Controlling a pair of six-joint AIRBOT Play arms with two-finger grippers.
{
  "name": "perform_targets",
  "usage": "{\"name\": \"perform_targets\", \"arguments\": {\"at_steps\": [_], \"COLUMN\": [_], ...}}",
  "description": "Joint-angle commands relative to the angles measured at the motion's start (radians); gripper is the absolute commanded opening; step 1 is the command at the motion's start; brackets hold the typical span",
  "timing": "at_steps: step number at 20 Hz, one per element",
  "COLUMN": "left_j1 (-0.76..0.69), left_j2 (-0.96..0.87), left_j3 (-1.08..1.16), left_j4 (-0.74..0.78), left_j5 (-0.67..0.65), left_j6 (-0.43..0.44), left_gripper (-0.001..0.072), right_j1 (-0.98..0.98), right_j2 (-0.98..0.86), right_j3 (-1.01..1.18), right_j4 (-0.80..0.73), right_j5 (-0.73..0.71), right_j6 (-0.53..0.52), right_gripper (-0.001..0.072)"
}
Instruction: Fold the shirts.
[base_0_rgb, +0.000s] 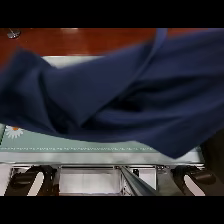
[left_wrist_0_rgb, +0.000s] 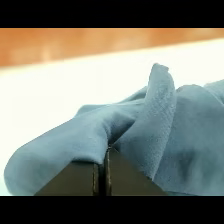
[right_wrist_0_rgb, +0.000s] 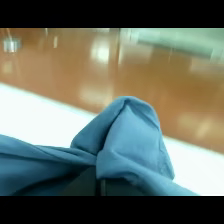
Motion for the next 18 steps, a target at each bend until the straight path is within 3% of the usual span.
{"name": "perform_targets", "arguments": {"at_steps": [1, 3, 7, 10, 13, 14, 15, 16, 17, 18], "left_j1": [0.002, -0.008, -0.079, -0.172, -0.258, -0.269, -0.267, -0.248, -0.212, -0.156], "left_j2": [0.083, 0.083, -0.006, -0.204, -0.454, -0.529, -0.598, -0.647, -0.682, -0.701], "left_j3": [-0.358, -0.602, -0.961, -0.992, -0.927, -0.887, -0.834, -0.772, -0.697, -0.609], "left_j4": [-0.060, -0.119, -0.156, -0.156, -0.157, -0.157, -0.153, -0.131, -0.087, -0.016], "left_j5": [-0.045, 0.051, 0.472, 0.743, 0.857, 0.853, 0.831, 0.784, 0.703, 0.602], "left_j6": [-0.039, -0.001, 0.013, 0.013, 0.012, 0.012, 0.014, 0.034, 0.060, 0.061], "left_gripper": [0.0022, 0.0022, 0.0022, 0.0022, 0.0037, 0.0208, 0.0603, 0.0705, 0.0705, 0.0704], "right_j1": [0.001, 0.001, 0.001, 0.001, 0.001, 0.001, 0.000, -0.008, -0.027, -0.055], "right_j2": [0.022, 0.013, -0.128, -0.378, -0.651, -0.725, -0.790, -0.849, -0.893, -0.915], "right_j3": [-0.237, -0.430, -0.693, -0.672, -0.554, -0.504, -0.450, -0.386, -0.317, -0.257], "right_j4": [0.058, 0.076, 0.074, 0.102, 0.153, 0.187, 0.222, 0.266, 0.297, 0.293], "right_j5": [0.036, -0.053, -0.333, -0.478, -0.502, -0.490, -0.473, -0.430, -0.364, -0.295], "right_j6": [0.011, 0.011, 0.016, 0.028, 0.073, 0.073, 0.073, 0.072, 0.058, 0.049], "right_gripper": [0.0021, 0.0021, 0.0021, 0.0021, 0.0021, 0.0022, 0.0090, 0.0457, 0.0619, 0.0619]}}
